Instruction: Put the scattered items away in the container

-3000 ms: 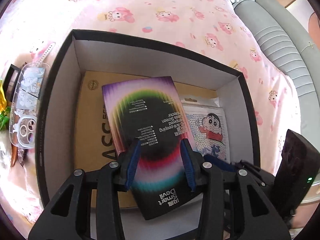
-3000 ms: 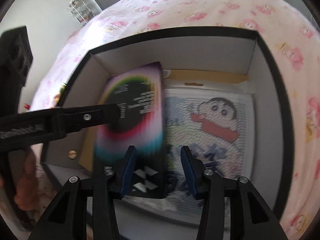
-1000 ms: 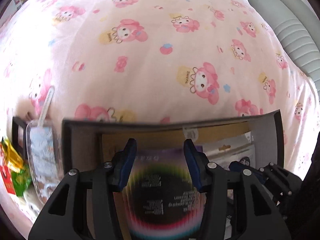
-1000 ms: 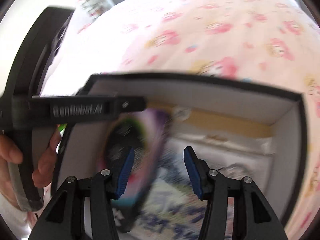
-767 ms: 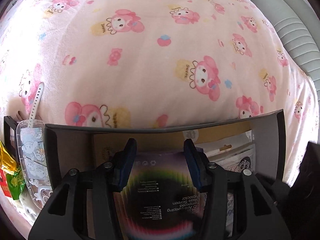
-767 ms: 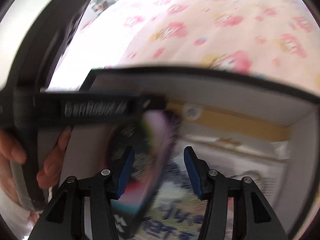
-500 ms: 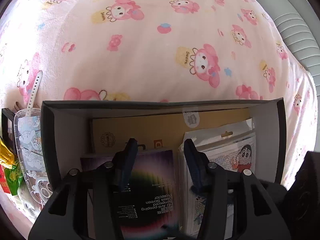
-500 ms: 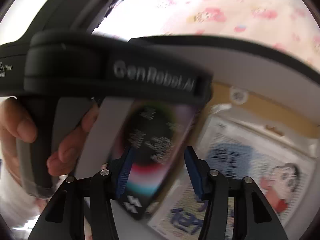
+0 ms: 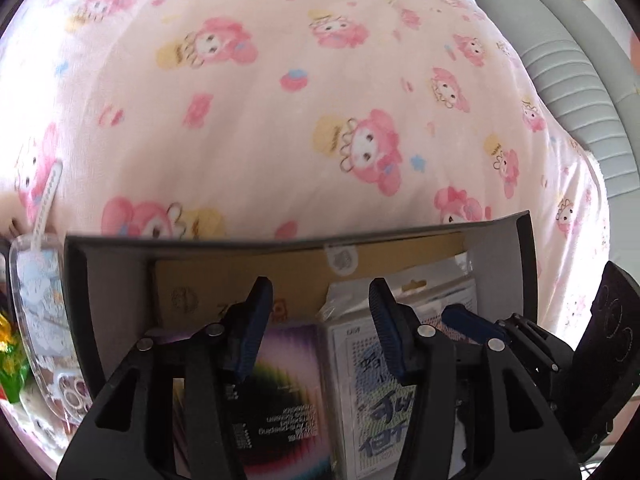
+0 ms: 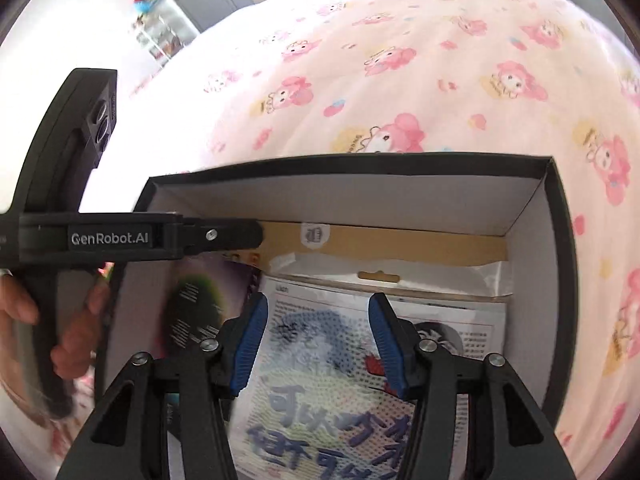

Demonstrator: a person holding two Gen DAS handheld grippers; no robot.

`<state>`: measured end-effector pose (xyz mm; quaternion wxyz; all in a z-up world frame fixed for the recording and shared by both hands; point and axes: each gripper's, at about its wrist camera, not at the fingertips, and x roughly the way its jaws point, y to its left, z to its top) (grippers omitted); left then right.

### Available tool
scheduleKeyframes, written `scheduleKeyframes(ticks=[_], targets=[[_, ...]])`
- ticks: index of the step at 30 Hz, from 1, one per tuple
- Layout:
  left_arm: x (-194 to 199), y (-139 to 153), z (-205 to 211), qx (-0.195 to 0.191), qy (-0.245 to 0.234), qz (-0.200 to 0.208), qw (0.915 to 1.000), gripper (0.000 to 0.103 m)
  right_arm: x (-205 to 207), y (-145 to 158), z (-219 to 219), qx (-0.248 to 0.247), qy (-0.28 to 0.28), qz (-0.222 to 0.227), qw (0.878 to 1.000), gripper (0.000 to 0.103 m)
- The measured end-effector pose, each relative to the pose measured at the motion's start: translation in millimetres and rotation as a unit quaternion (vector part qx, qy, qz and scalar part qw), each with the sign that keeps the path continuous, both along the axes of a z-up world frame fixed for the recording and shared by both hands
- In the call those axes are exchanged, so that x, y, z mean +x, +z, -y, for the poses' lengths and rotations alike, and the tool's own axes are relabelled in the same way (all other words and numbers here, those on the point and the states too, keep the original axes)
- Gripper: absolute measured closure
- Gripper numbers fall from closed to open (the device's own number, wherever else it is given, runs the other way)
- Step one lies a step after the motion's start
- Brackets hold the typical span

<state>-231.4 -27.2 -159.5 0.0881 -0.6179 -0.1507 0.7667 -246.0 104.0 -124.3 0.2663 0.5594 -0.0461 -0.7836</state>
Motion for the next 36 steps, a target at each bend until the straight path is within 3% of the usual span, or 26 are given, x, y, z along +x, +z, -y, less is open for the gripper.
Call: scheduleKeyframes(ticks=[3, 5, 9, 13, 16, 18, 22, 26, 27, 30, 34, 36], targets=[[-1, -7, -11, -0.004, -0.016, 0.011, 0.9998, 0.052, 2, -3, 6, 0.043, 0.005, -0.014, 0.999, 0.053], [1, -19, -13, -0.002, -0.023, 0.046, 0.9987, 0.050, -9, -8, 6, 0.016, 0.010, 0.004, 1.000, 0.053], [-2, -22, -1, -0.052, 0.000, 0.052, 0.9973, 0.050, 5, -21, 3, -0.031, 0.017, 0.038, 0.999, 0.053], [0, -8, 11, 0.027, 0.022, 0.030, 0.9989, 0.050, 6, -29, 12, 0.000, 0.009, 0.031, 0.999, 0.053], [0, 5, 3, 0.088, 0.004, 0.000, 0.9961, 0.050, 10, -25, 9, 0.000, 0.003, 0.023, 1.000, 0.053], [-4, 3, -8, 0.121, -0.011, 0.009, 0.9925, 0.050, 15, -17, 6, 0.023, 0.001, -0.005, 1.000, 0.053], [-4, -12, -27, 0.082, -0.026, 0.035, 0.9957, 0.050, 20, -6, 3, 0.055, 0.005, -0.040, 0.998, 0.053], [-3, -23, -36, 0.055, -0.021, 0.050, 0.9970, 0.050, 11, -15, -5, 0.008, 0.002, 0.001, 1.000, 0.053], [-2, -22, -36, 0.063, -0.020, 0.049, 0.9966, 0.049, 10, -17, -6, 0.012, -0.003, 0.002, 1.000, 0.053], [0, -25, -29, 0.161, -0.011, 0.071, 0.9844, 0.049, 17, -11, -12, 0.030, -0.003, -0.009, 0.999, 0.053], [8, -11, -19, 0.112, 0.008, 0.043, 0.9928, 0.049, 16, -12, -12, 0.024, -0.005, -0.008, 1.000, 0.053], [17, -16, -11, 0.124, 0.015, 0.061, 0.9904, 0.049, 17, -12, -11, 0.026, -0.006, -0.009, 1.000, 0.053]])
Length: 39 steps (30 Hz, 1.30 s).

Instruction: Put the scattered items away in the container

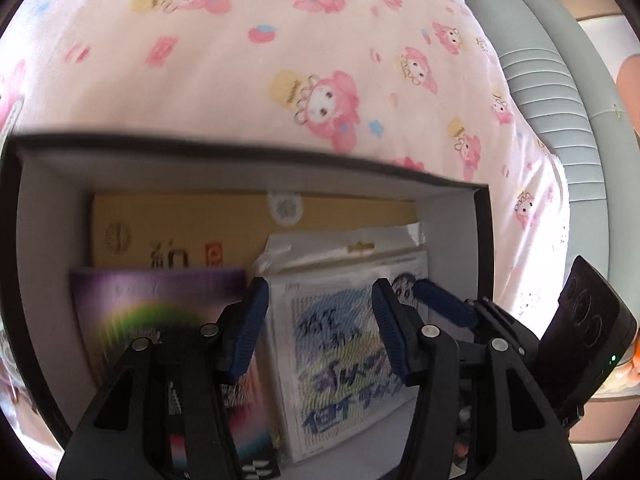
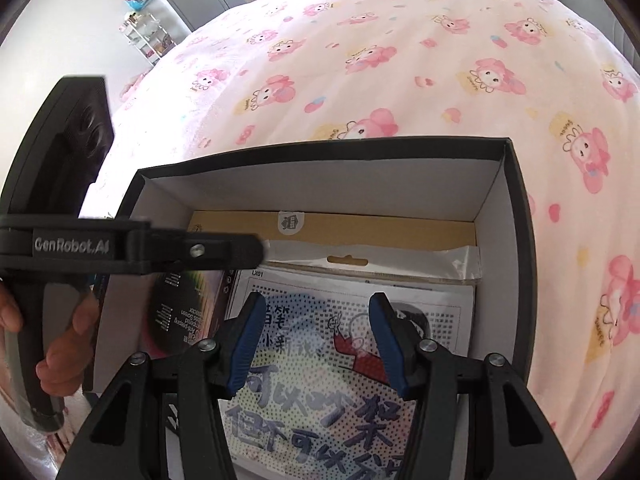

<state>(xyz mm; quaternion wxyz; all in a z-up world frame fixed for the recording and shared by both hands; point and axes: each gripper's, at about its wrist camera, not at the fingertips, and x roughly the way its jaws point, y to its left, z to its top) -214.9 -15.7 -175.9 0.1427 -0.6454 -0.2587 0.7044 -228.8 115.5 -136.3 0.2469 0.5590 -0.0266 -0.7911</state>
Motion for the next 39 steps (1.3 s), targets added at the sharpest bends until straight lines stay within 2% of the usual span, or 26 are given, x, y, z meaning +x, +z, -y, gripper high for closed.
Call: scheduleKeyframes(ticks=[3, 7, 9, 11, 17, 18, 22, 27, 28, 31, 34, 37, 39], targets=[[11, -11, 16, 0.026, 0.006, 0.041, 0.9988, 0.048, 3, 1, 1, 0.003, -0.001, 0.001, 1.000, 0.053], [10, -13, 8, 0.000, -0.003, 0.041, 0.9991, 0.048, 13, 11, -3, 0.001, -0.009, -0.003, 1.000, 0.053], [13, -18, 3, -0.003, -0.012, 0.050, 0.9987, 0.044, 22, 18, -9, 0.001, -0.016, -0.008, 1.000, 0.053], [12, -16, -3, -0.012, -0.024, 0.041, 0.9988, 0.039, 30, 22, -14, 0.003, -0.020, -0.011, 1.000, 0.053], [13, -5, 10, -0.012, -0.005, 0.025, 0.9996, 0.039, 45, 31, -31, 0.001, -0.034, -0.011, 0.999, 0.053], [12, -6, 12, -0.013, -0.002, 0.027, 0.9995, 0.042, 45, 31, -32, -0.001, -0.034, -0.010, 0.999, 0.053], [9, -18, 12, 0.006, -0.004, 0.051, 0.9987, 0.042, 42, 31, -32, -0.006, -0.034, -0.010, 0.999, 0.053], [5, -10, 12, -0.012, -0.012, 0.033, 0.9993, 0.039, 40, 30, -32, -0.007, -0.042, -0.013, 0.999, 0.053], [7, -3, 13, -0.022, -0.012, 0.022, 0.9995, 0.039, 41, 29, -32, -0.009, -0.043, -0.012, 0.999, 0.053], [22, 30, 11, -0.066, -0.023, -0.051, 0.9963, 0.040, 48, 31, -33, -0.015, -0.048, -0.015, 0.999, 0.053], [54, 67, 6, -0.128, -0.025, -0.137, 0.9820, 0.040, 56, 40, -36, -0.010, -0.064, -0.030, 0.997, 0.053], [86, 91, 5, -0.108, -0.016, -0.177, 0.9781, 0.040, 67, 58, -38, -0.006, -0.075, -0.055, 0.996, 0.053], [114, 106, -2, -0.110, -0.012, -0.204, 0.9727, 0.039, 79, 74, -37, -0.004, -0.075, -0.073, 0.994, 0.053]])
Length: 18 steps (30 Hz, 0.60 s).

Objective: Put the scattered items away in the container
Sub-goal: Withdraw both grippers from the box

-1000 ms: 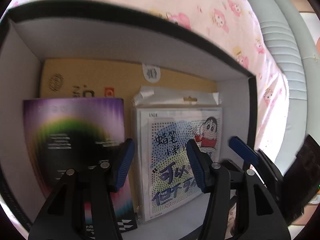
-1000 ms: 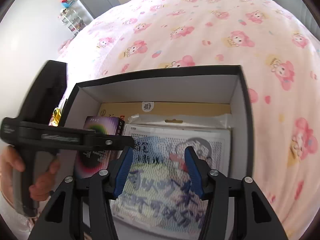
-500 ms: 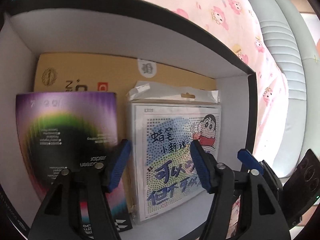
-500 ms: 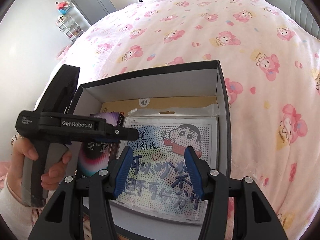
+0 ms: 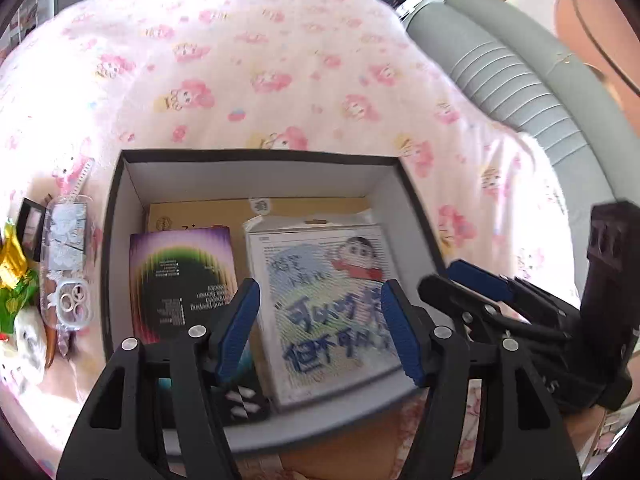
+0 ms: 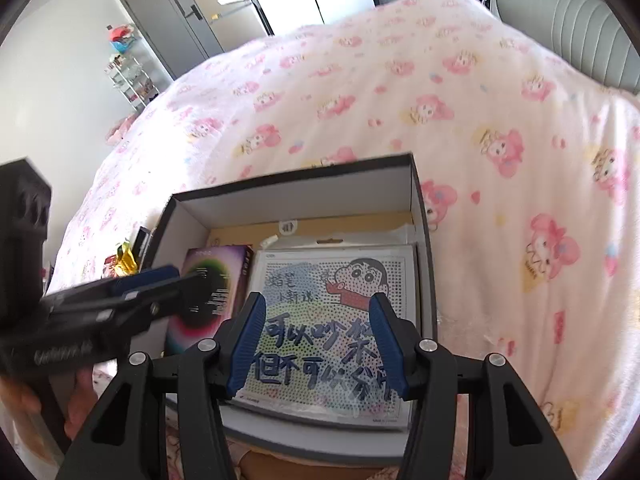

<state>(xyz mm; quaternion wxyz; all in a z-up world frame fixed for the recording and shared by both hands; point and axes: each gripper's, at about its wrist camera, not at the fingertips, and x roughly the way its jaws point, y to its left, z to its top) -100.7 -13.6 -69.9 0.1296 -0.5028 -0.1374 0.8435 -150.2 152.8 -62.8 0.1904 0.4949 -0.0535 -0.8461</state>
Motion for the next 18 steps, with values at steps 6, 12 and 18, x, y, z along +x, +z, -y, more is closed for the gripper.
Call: scheduleKeyframes(ticks=[6, 12, 18], targets=[[59, 47, -20, 0.005, -0.002, -0.078, 0.9970, 0.038, 48, 46, 8, 0.006, 0.007, -0.049, 0.999, 0.044], [104, 62, 14, 0.027, -0.004, -0.074, 0.9969, 0.037, 91, 63, 37, 0.014, 0.022, -0.084, 0.996, 0.044], [137, 68, 36, 0.039, 0.012, -0.089, 0.9952, 0.036, 107, 74, 71, 0.018, 0.120, -0.092, 0.988, 0.044]])
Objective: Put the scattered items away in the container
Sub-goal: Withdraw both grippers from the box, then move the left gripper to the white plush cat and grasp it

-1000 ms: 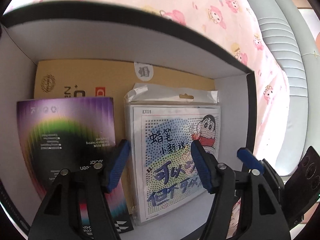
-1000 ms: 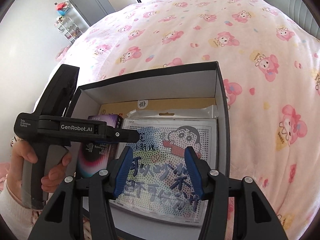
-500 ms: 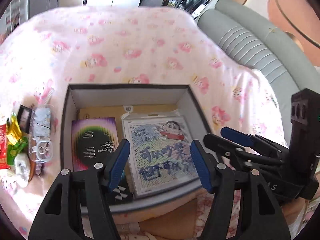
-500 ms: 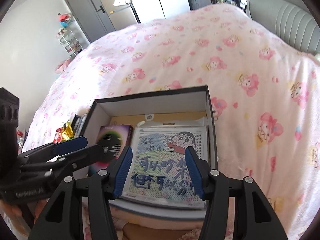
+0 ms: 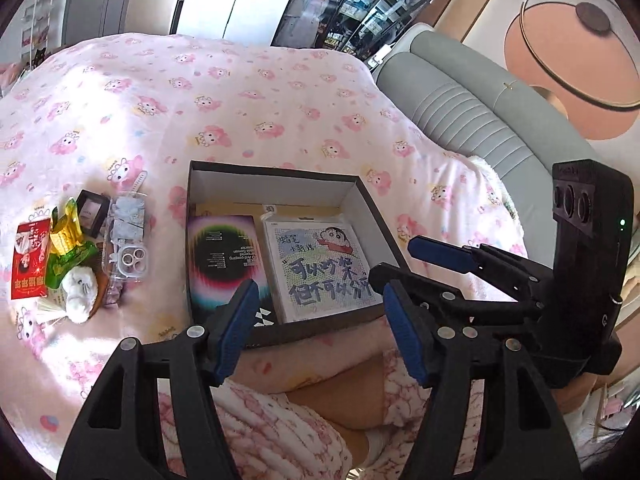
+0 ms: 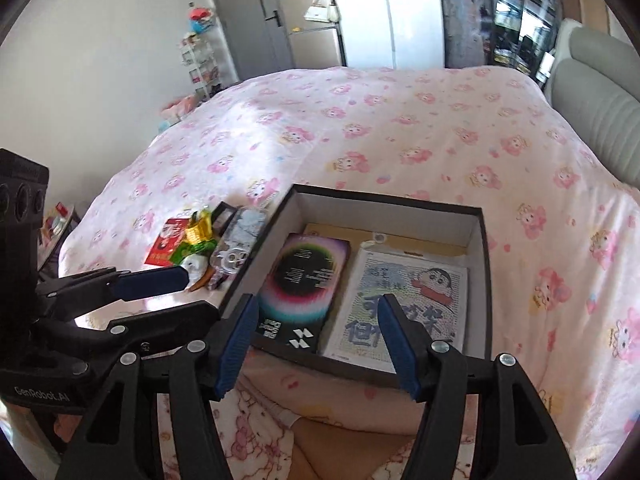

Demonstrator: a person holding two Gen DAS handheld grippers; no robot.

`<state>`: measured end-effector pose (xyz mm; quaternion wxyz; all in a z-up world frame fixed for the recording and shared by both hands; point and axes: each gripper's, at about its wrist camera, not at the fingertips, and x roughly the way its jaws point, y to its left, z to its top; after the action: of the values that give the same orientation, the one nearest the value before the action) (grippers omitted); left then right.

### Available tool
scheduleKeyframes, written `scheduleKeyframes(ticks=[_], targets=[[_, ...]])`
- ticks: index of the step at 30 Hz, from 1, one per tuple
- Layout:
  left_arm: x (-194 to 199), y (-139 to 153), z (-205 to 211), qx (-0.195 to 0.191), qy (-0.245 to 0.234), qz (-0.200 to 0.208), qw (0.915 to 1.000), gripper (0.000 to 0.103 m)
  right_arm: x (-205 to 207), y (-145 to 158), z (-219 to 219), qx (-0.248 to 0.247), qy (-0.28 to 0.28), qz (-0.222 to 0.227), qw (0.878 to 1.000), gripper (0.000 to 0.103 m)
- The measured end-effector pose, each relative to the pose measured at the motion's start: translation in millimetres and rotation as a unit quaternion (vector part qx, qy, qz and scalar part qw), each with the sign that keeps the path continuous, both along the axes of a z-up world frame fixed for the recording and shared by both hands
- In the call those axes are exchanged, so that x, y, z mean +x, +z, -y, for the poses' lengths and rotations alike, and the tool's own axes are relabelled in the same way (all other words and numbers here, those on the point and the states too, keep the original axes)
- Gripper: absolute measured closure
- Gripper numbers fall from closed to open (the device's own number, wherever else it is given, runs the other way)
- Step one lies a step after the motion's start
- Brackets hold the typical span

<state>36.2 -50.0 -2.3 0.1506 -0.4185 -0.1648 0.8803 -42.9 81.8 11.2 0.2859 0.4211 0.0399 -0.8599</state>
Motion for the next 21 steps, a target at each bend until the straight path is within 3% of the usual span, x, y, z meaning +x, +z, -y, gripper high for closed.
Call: scheduleKeyframes(ticks=[4, 8, 12, 21], targets=[[16, 1, 26, 0.004, 0.030, -0.006, 0.9995, 0.036, 3, 8, 27, -0.015, 0.061, 0.015, 0.998, 0.044], [30, -2, 54, 0.002, 0.059, -0.009, 0.9982, 0.036, 13, 13, 64, 0.015, 0.086, -0.012, 0.996, 0.044], [35, -14, 91, 0.015, 0.096, 0.002, 0.9953, 0.037, 9, 4, 102, 0.010, 0.107, 0.005, 0.994, 0.044], [51, -66, 184, 0.022, 0.211, 0.052, 0.9758, 0.038, -14, -32, 203, 0.017, 0.182, 0.055, 0.982, 0.044]])
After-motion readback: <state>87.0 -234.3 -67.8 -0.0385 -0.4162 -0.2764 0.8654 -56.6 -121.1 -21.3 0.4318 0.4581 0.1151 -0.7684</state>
